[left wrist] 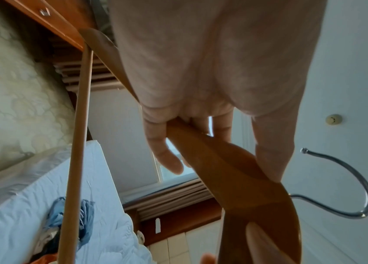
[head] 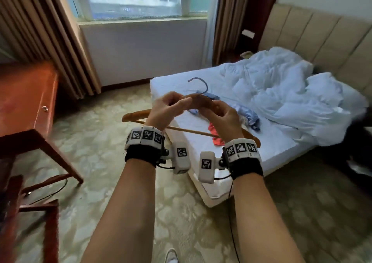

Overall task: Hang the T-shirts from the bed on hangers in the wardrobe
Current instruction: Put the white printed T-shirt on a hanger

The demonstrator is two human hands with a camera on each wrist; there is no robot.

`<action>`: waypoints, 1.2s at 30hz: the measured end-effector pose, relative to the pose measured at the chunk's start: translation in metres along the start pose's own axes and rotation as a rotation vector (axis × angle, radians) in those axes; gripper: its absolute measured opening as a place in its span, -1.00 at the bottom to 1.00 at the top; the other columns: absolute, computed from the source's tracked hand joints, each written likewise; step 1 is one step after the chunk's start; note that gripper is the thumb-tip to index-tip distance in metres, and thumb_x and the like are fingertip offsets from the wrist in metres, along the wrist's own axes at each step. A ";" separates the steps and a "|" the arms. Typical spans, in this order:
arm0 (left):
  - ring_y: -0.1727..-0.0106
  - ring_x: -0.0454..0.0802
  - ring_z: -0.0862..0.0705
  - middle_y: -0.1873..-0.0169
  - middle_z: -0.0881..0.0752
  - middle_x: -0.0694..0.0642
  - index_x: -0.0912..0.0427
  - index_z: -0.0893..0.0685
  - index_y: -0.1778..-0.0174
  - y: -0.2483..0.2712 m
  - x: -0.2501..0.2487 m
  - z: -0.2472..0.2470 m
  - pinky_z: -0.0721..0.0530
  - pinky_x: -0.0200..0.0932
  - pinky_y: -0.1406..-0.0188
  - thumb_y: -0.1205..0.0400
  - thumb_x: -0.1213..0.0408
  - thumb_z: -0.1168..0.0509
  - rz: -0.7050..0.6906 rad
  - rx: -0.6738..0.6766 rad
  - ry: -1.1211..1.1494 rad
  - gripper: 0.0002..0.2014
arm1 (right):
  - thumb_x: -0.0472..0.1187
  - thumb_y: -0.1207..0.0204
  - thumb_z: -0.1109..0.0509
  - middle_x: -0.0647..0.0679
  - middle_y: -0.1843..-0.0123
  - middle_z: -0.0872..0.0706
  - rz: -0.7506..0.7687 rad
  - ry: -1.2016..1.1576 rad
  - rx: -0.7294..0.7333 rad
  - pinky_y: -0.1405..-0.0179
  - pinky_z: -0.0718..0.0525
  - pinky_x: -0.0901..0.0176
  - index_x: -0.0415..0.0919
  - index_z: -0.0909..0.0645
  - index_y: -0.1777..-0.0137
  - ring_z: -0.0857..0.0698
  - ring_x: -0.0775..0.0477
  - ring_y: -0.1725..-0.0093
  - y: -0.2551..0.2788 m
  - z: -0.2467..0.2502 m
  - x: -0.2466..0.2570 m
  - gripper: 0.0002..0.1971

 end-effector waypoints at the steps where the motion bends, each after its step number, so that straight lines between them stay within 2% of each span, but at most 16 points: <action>1: 0.08 0.00 -0.69 0.17 -0.71 0.11 0.01 -0.72 0.19 -0.024 0.000 -0.003 -0.68 0.02 -0.06 -0.39 -0.05 -0.53 -0.005 0.022 -0.001 -0.75 | 0.19 -0.33 -0.57 0.13 0.21 -0.82 0.004 0.007 -0.018 -0.04 -0.74 -0.09 0.18 -0.75 0.06 -0.78 0.03 0.13 -0.020 0.001 -0.002 -0.77; 3: 0.07 0.02 -0.69 0.16 -0.71 0.14 0.10 -0.71 0.11 -0.065 0.002 -0.010 -0.70 0.13 -0.11 -0.47 0.01 -0.51 -0.019 0.077 -0.018 -0.75 | 0.22 -0.30 -0.54 0.13 0.14 -0.84 0.000 0.014 -0.050 -0.16 -0.74 -0.12 0.16 -0.75 0.03 -0.80 0.06 0.02 -0.056 0.002 -0.007 -0.71; 6: 0.07 0.05 -0.69 0.15 -0.70 0.17 0.15 -0.70 0.09 -0.122 0.009 -0.020 -0.66 0.27 -0.22 -0.54 0.11 -0.50 -0.018 0.142 -0.013 -0.80 | 0.27 -0.22 -0.53 0.16 0.17 -0.83 -0.033 0.000 -0.112 -0.11 -0.75 -0.06 0.12 -0.75 0.01 -0.79 0.07 0.06 -0.105 0.005 -0.020 -0.61; 10: 0.02 0.11 -0.72 0.11 -0.72 0.22 0.21 -0.71 0.03 -0.198 0.025 -0.030 -0.65 0.31 -0.24 -0.50 0.06 -0.50 -0.012 0.197 -0.013 -0.70 | 0.16 -0.39 -0.56 0.22 0.21 -0.80 -0.045 0.031 -0.115 -0.09 -0.73 -0.01 0.19 -0.72 0.10 -0.77 0.11 0.07 -0.171 -0.002 -0.035 -0.84; 12: 0.00 0.12 -0.72 0.10 -0.72 0.23 0.23 -0.70 0.00 -0.237 0.037 -0.033 -0.65 0.32 -0.24 -0.50 0.06 -0.49 -0.002 0.207 -0.020 -0.67 | 0.26 -0.35 -0.53 0.25 0.27 -0.78 -0.062 0.086 -0.145 -0.09 -0.72 -0.04 0.24 -0.71 0.15 -0.75 0.12 0.11 -0.208 -0.002 -0.047 -0.81; 15: 0.01 0.08 -0.73 0.11 -0.71 0.19 0.23 -0.70 0.01 -0.302 0.057 -0.037 -0.67 0.32 -0.27 -0.53 0.09 -0.49 0.010 0.217 -0.006 -0.71 | 0.42 -0.23 -0.46 0.22 0.20 -0.82 -0.057 0.088 -0.133 -0.25 -0.68 -0.21 0.35 -0.70 0.10 -0.79 0.05 0.01 -0.274 -0.010 -0.065 -0.69; 16: 0.01 0.08 -0.73 0.11 -0.71 0.20 0.24 -0.70 0.00 -0.304 0.058 -0.035 -0.67 0.32 -0.27 -0.54 0.11 -0.49 0.010 0.213 -0.003 -0.72 | 0.43 -0.22 -0.46 0.21 0.18 -0.82 -0.052 0.107 -0.134 -0.28 -0.66 -0.25 0.36 -0.70 0.08 -0.79 0.03 -0.02 -0.275 -0.011 -0.063 -0.67; 17: 0.01 0.09 -0.73 0.10 -0.71 0.21 0.25 -0.70 -0.01 -0.322 0.065 -0.037 -0.67 0.32 -0.27 -0.56 0.12 -0.50 0.022 0.216 -0.010 -0.73 | 0.44 -0.21 -0.46 0.20 0.17 -0.82 -0.069 0.106 -0.103 -0.29 -0.65 -0.27 0.36 -0.70 0.07 -0.79 0.01 -0.04 -0.295 -0.016 -0.073 -0.66; 18: 0.01 0.10 -0.74 0.10 -0.72 0.23 0.27 -0.70 -0.01 -0.394 0.080 -0.035 -0.68 0.32 -0.26 -0.58 0.14 -0.49 0.048 0.179 -0.033 -0.73 | 0.44 -0.20 -0.47 0.20 0.17 -0.82 -0.090 0.095 -0.085 -0.28 -0.65 -0.29 0.36 -0.70 0.07 -0.79 0.01 -0.04 -0.371 -0.031 -0.094 -0.65; 20: 0.01 0.13 -0.74 0.08 -0.72 0.30 0.28 -0.69 0.00 -0.405 0.086 -0.038 -0.69 0.31 -0.22 -0.60 0.17 -0.48 0.051 0.199 -0.064 -0.76 | 0.42 -0.17 -0.49 0.17 0.14 -0.83 -0.116 0.099 -0.064 -0.28 -0.66 -0.30 0.32 -0.71 0.03 -0.80 -0.02 -0.05 -0.383 -0.035 -0.101 -0.60; 22: 0.01 0.14 -0.73 0.08 -0.72 0.36 0.30 -0.69 0.00 -0.451 0.092 -0.036 -0.68 0.29 -0.19 -0.60 0.18 -0.47 0.064 0.191 -0.087 -0.76 | 0.40 -0.15 -0.51 0.13 0.10 -0.85 -0.145 0.072 -0.015 -0.29 -0.65 -0.31 0.28 -0.71 -0.04 -0.80 -0.06 -0.07 -0.435 -0.050 -0.118 -0.53; 26: 0.03 0.12 -0.74 0.09 -0.73 0.30 0.42 -0.68 -0.05 -0.529 0.110 -0.035 -0.70 0.23 -0.18 -0.60 0.21 -0.48 0.104 0.175 -0.057 -0.68 | 0.38 -0.15 -0.53 0.10 0.04 -0.85 -0.177 0.067 0.029 -0.28 -0.67 -0.29 0.25 -0.71 -0.11 -0.80 -0.07 -0.10 -0.512 -0.062 -0.140 -0.48; 29: 0.06 0.11 -0.74 0.12 -0.74 0.28 0.36 -0.71 0.00 -0.574 0.130 -0.053 -0.71 0.23 -0.17 -0.58 0.22 -0.50 0.149 0.212 -0.029 -0.74 | 0.26 -0.15 -0.55 0.06 0.06 -0.86 -0.200 0.043 -0.003 -0.25 -0.71 -0.25 0.16 -0.75 -0.07 -0.81 -0.05 -0.07 -0.549 -0.052 -0.156 -0.53; 31: 0.08 0.10 -0.75 0.14 -0.75 0.26 0.32 -0.72 0.05 -0.599 0.147 -0.068 -0.72 0.25 -0.19 -0.55 0.20 -0.52 0.179 0.243 -0.017 -0.76 | 0.08 -0.24 -0.59 0.01 0.07 -0.87 -0.213 0.036 -0.009 -0.24 -0.72 -0.19 0.07 -0.79 -0.01 -0.81 -0.05 -0.06 -0.567 -0.045 -0.164 -0.67; 33: 0.13 0.08 -0.74 0.20 -0.75 0.24 0.35 -0.74 0.07 -0.623 0.163 -0.084 -0.70 0.27 -0.17 -0.48 0.13 -0.56 0.203 0.285 -0.019 -0.67 | -0.16 -0.39 -0.58 -0.06 0.07 -0.86 -0.249 0.046 -0.008 -0.25 -0.72 -0.19 -0.01 -0.79 -0.01 -0.80 -0.09 -0.03 -0.585 -0.038 -0.181 -0.81; 36: 0.18 0.02 -0.73 0.25 -0.75 0.18 0.37 -0.74 0.09 -0.661 0.184 -0.105 -0.73 0.24 -0.13 -0.34 -0.01 -0.59 0.216 0.341 -0.015 -0.51 | -0.17 -0.37 -0.55 -0.08 0.21 -0.83 -0.310 0.095 -0.015 -0.07 -0.73 -0.12 -0.08 -0.79 0.06 -0.78 -0.16 0.13 -0.618 -0.031 -0.213 -0.86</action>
Point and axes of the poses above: each hand's wrist, its own y-axis away from the middle knuckle, its own z-axis out of the back of the hand, x = y × z, the point moved 9 cm from there along -y, towards the middle knuckle
